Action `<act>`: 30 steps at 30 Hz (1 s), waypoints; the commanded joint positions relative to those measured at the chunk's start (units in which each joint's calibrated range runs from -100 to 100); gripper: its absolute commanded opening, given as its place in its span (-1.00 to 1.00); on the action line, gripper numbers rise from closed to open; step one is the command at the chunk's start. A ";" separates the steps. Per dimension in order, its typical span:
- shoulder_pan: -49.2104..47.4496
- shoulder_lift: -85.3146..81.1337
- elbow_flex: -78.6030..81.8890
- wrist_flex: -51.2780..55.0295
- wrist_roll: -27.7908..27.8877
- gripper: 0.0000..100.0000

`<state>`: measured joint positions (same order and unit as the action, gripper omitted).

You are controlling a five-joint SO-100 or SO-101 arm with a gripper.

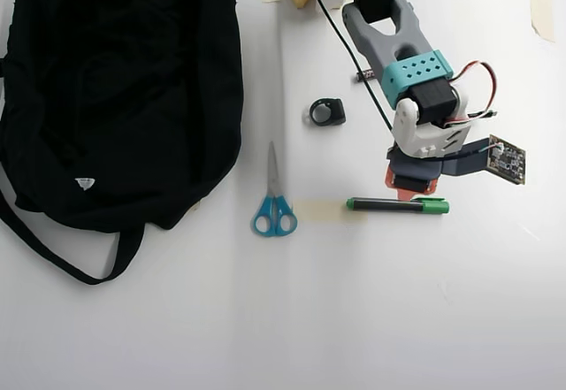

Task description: Put the green marker into the black bag

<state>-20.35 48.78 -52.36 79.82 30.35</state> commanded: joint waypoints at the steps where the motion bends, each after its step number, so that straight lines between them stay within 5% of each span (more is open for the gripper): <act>1: 0.01 -1.06 -2.90 -4.45 2.47 -0.96; 30: 1.28 3.67 -2.90 -4.71 4.94 -0.96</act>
<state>-19.47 53.42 -53.30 75.18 35.04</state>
